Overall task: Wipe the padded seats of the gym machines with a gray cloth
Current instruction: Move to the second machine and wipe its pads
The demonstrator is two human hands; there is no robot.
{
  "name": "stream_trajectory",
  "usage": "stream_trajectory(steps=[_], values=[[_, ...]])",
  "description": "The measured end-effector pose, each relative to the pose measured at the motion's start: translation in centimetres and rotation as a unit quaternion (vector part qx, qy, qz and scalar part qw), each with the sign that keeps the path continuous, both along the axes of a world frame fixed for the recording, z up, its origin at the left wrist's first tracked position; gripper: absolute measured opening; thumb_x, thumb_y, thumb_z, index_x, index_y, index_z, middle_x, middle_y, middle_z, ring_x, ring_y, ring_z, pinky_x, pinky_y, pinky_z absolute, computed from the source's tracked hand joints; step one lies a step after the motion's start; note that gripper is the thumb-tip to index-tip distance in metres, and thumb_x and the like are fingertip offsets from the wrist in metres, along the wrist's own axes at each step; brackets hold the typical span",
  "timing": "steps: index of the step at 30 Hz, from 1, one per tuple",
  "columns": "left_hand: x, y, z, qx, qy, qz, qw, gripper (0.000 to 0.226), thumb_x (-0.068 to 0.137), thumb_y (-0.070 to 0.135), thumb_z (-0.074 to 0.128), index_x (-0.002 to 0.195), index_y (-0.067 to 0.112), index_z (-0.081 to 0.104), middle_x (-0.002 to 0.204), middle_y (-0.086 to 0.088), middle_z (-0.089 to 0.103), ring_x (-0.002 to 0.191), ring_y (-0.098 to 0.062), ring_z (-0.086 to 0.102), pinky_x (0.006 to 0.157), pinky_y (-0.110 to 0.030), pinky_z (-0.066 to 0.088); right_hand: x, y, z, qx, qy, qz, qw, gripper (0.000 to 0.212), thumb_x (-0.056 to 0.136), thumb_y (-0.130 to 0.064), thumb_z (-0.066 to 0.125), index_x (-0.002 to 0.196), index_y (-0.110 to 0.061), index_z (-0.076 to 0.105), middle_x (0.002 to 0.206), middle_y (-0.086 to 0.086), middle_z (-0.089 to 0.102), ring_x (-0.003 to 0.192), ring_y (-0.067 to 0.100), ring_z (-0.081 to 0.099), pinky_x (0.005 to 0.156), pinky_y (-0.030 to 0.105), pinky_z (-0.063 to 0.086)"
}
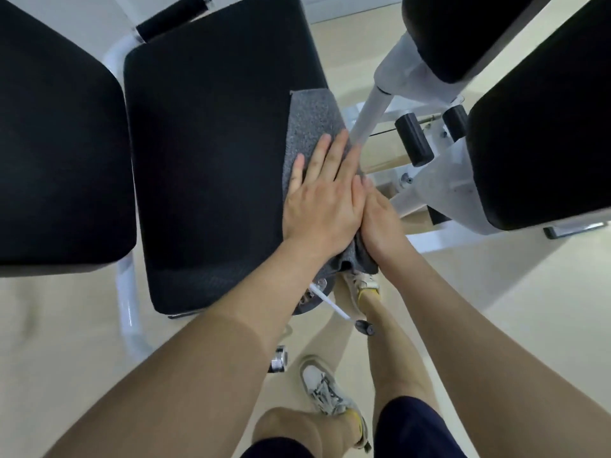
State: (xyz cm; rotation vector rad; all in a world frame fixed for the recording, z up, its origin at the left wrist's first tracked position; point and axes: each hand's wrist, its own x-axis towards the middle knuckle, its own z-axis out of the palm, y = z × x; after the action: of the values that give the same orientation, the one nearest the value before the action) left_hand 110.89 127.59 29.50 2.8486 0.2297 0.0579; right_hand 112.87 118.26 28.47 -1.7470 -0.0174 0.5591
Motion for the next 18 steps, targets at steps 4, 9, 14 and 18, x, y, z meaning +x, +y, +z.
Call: stream_trajectory(steps=[4, 9, 14, 18], values=[[-4.0, -1.7, -0.1, -0.017, 0.008, 0.003, 1.000, 0.056, 0.097, 0.036, 0.009, 0.151, 0.024, 0.014, 0.161, 0.005, 0.010, 0.147, -0.011, 0.003, 0.120, -0.041, 0.005, -4.2, -1.2, -0.5, 0.012, 0.000, -0.048, 0.999, 0.038, 0.102, -0.034, 0.029, 0.119, -0.009, 0.053, 0.110, -0.003, 0.063, 0.101, 0.004, 0.059, 0.099, 0.032, 0.044], [-7.0, -2.7, -0.2, -0.031, 0.007, 0.015, 0.999, 0.055, 0.098, 0.037, 0.009, 0.152, 0.023, 0.014, 0.160, 0.006, 0.011, 0.147, -0.009, 0.003, 0.120, -0.040, 0.004, -6.4, -2.6, 0.2, 0.032, -0.033, 0.002, 0.999, 0.038, 0.104, -0.021, 0.027, 0.141, -0.017, 0.029, 0.127, -0.012, 0.051, 0.106, -0.021, 0.049, 0.087, 0.000, 0.035], [-8.7, -1.6, 0.0, -0.036, 0.011, -0.030, 0.999, 0.057, 0.096, 0.035, 0.017, 0.152, 0.023, 0.016, 0.160, 0.007, 0.012, 0.147, -0.008, 0.005, 0.120, -0.037, 0.004, -6.3, -3.9, -0.9, -0.052, -0.155, 0.114, 0.980, 0.062, 0.101, -0.030, 0.034, 0.150, -0.006, 0.004, 0.154, -0.003, 0.013, 0.141, -0.004, 0.013, 0.115, 0.018, 0.015], [-10.9, 0.1, -0.2, 0.017, 0.048, -0.071, 0.996, 0.077, 0.086, 0.041, 0.042, 0.153, 0.022, 0.008, 0.161, 0.007, 0.004, 0.147, -0.007, 0.000, 0.120, -0.036, 0.005, -5.6, -5.4, -0.8, -0.273, -0.342, 0.243, 0.866, 0.071, 0.096, -0.045, 0.032, 0.150, -0.004, 0.009, 0.158, 0.017, 0.011, 0.147, 0.028, 0.008, 0.118, 0.045, 0.014]])
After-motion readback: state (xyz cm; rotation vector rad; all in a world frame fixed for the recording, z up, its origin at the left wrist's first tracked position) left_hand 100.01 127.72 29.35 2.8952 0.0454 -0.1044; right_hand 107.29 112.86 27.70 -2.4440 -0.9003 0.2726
